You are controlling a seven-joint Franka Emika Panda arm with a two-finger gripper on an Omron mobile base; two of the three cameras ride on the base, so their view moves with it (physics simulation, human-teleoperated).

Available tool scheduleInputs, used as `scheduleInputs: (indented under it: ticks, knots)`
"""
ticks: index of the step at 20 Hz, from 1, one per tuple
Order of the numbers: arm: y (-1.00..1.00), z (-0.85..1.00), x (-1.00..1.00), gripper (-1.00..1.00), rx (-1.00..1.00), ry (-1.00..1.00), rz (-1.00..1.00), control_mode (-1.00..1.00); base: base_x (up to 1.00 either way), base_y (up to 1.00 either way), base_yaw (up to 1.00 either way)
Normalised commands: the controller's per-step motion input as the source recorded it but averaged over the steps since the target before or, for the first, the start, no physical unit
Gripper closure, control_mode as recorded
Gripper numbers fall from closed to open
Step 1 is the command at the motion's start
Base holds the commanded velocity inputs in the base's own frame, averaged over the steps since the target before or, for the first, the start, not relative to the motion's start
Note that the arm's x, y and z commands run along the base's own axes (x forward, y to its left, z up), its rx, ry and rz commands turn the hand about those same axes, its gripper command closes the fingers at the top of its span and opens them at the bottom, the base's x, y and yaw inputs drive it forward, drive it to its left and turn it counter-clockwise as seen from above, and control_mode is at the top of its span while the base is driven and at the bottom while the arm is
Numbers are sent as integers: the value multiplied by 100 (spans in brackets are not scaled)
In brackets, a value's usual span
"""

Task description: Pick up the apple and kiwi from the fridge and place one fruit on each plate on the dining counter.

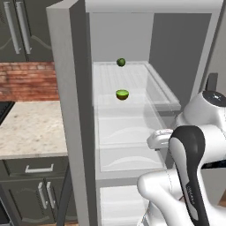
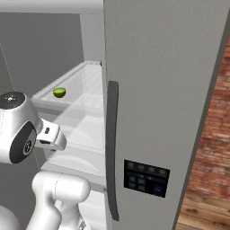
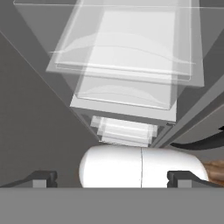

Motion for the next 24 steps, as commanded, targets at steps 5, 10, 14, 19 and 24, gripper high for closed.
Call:
scheduleInputs:
  ticks: [5, 10, 14, 19, 24]
  knots:
    - [0, 4, -11, -100, 0, -7, 0, -100, 0, 0, 0]
    - [0, 51, -11, -100, -9, -31, 12, -100, 0, 0, 0]
    - [3, 45, 23, -100, -9, -17, 15, -100, 0, 0, 0]
    - [15, 72, 96, -100, 1, -2, 7, -100, 0, 0, 0]
    - [24, 91, 79, -100, 1, 25, 0, -100, 0, 0, 0]
